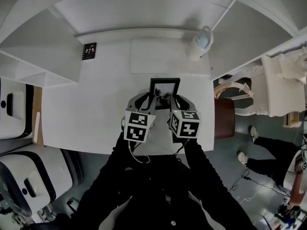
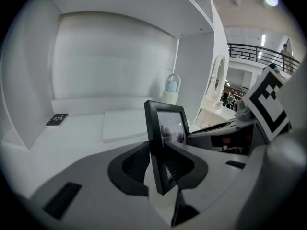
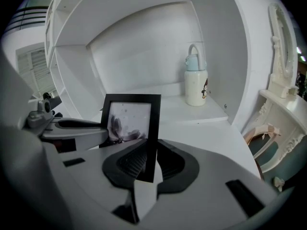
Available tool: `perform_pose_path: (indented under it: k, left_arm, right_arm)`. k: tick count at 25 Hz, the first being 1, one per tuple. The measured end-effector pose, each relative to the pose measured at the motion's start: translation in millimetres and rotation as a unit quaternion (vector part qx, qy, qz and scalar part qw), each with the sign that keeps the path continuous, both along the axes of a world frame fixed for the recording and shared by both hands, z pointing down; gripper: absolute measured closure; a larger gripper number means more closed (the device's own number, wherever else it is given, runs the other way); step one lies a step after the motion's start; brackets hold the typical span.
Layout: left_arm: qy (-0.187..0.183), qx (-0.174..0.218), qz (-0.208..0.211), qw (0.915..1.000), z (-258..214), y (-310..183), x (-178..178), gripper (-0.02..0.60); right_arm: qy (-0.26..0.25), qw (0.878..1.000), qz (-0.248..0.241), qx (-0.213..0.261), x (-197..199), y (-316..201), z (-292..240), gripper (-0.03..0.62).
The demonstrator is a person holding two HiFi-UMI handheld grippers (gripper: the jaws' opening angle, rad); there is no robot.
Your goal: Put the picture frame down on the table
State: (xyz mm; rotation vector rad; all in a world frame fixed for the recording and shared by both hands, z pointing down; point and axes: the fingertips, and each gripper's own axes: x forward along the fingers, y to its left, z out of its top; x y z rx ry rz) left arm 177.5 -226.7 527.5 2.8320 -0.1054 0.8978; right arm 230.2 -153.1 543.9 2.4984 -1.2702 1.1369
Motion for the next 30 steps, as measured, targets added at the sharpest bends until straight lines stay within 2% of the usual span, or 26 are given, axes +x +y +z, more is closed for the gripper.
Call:
perform_pose_path:
  k: [16, 30]
  left_arm:
    - [-0.075, -0.068, -0.007, 0.9949, 49.9, -13.6, 16.1, 0.488]
    - [-0.128, -0.044, 0.014, 0.9907, 76.1, -19.3, 31.6, 0.485]
  right_arm:
    - [-0.009, 0.999, -0.034, -0.041, 12.5, -10.1, 31.7, 0.528]
    - [-0.044, 0.997, -0.039, -0.057, 22.2, -16.5, 55.4, 0.525]
